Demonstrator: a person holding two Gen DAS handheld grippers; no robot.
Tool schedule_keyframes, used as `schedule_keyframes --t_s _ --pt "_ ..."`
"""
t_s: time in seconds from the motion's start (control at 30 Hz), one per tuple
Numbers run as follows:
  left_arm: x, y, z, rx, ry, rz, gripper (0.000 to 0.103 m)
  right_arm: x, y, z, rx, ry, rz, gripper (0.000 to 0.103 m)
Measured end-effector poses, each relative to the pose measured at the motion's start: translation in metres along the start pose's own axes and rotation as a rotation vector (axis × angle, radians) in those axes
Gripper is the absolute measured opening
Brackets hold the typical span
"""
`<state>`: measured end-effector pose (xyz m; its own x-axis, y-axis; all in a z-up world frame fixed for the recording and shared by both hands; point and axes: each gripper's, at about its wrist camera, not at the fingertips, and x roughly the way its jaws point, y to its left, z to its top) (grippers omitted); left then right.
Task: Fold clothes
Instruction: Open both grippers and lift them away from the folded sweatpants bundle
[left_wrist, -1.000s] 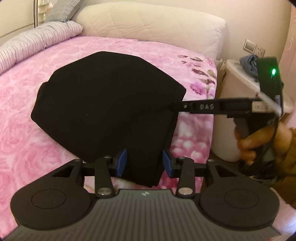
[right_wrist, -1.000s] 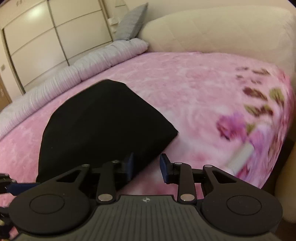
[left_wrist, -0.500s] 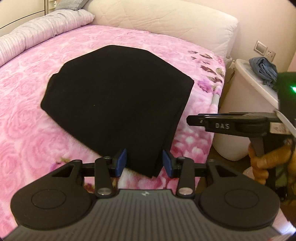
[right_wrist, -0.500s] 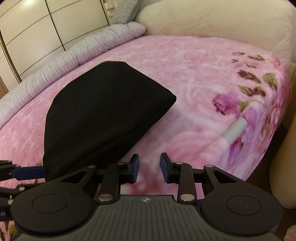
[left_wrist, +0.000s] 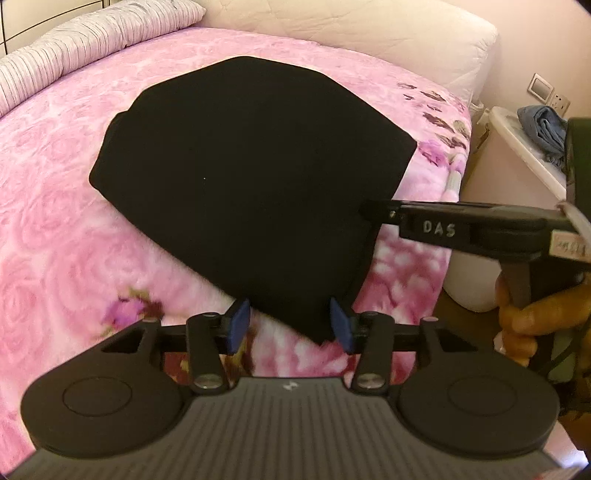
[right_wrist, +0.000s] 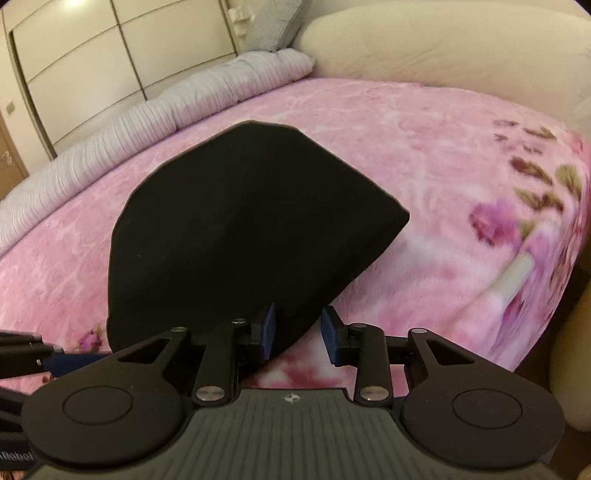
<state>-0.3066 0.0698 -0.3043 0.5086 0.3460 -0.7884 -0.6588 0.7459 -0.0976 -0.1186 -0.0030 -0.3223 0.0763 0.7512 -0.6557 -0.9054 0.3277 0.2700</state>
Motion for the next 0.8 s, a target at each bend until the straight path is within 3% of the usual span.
schedule_keyframes --t_s 0.13,0.2,0.27,0.5,0.8 --pt "-0.025 -0.002 -0.006 -0.008 -0.032 0.016 0.040 -0.021 0.002 -0.002 0.015 0.008 -0.031 0.034" --pt "-0.041 0.001 -0.011 -0.035 -0.053 0.029 0.041 -0.037 0.005 -0.007 0.023 0.005 -0.054 0.040" --pt "-0.056 0.004 -0.017 -0.076 -0.072 0.052 0.041 -0.054 0.010 -0.014 0.044 0.003 -0.066 0.054" --pt "-0.111 0.010 -0.020 -0.178 -0.170 0.126 0.051 -0.102 0.050 -0.023 0.007 0.061 -0.104 0.087" --pt "-0.165 -0.009 -0.032 -0.168 -0.242 0.153 0.063 -0.146 0.082 -0.026 -0.041 0.053 -0.156 0.089"
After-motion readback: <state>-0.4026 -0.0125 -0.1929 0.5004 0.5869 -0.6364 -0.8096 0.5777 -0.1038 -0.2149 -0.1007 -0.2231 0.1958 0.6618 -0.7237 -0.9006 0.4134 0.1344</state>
